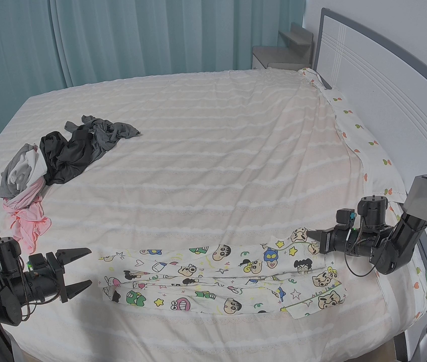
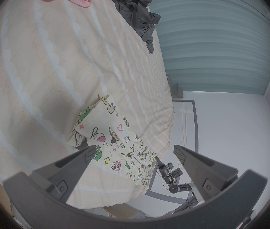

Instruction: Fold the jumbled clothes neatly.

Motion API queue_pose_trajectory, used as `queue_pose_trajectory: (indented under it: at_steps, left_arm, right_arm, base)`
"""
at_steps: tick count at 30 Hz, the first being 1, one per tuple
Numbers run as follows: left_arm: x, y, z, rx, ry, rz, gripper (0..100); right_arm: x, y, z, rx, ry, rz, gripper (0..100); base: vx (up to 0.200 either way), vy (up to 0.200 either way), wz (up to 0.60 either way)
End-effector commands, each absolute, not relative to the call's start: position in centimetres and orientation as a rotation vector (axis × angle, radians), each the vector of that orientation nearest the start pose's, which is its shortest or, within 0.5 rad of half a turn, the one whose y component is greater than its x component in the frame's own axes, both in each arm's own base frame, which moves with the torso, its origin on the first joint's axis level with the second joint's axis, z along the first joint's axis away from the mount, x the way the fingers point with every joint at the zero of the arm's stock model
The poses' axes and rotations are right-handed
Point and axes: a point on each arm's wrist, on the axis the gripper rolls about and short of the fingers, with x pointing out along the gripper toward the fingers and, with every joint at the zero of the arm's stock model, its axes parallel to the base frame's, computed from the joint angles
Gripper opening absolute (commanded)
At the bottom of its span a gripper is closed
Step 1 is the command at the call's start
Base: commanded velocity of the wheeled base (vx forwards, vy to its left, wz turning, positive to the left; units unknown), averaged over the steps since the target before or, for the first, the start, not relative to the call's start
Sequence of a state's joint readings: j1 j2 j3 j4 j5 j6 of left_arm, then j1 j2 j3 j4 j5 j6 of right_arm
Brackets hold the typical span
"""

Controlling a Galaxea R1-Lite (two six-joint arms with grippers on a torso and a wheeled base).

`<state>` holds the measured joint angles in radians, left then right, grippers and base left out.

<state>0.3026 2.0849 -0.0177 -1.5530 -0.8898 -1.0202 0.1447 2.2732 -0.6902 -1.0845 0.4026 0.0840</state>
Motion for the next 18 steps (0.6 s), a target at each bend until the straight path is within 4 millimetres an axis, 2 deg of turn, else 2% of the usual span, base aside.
queue_pose_trajectory:
  at_steps: [1,7,14,18]
  left_arm:
    - [20.6,4.6,2.6,-1.264,0.7,-0.311,100]
    - [20.6,4.6,2.6,-1.265,0.702,-0.312,100]
    - [20.6,4.6,2.6,-1.264,0.701,-0.313,100]
    - [20.6,4.6,2.6,-1.264,0.701,-0.313,100]
  right_arm:
    - [35.2,5.8,-0.3,0.148,0.547,0.506,100]
    - [35.3,5.2,0.4,0.135,0.528,0.437,100]
    - [34.6,5.3,5.9,0.118,0.395,0.442,100]
    - [33.8,6.4,7.5,0.114,0.38,0.476,100]
  base:
    - [0.0,0.0,0.0]
    - [0.0,0.0,0.0]
    - [0.0,0.0,0.0]
    - [0.0,0.0,0.0]
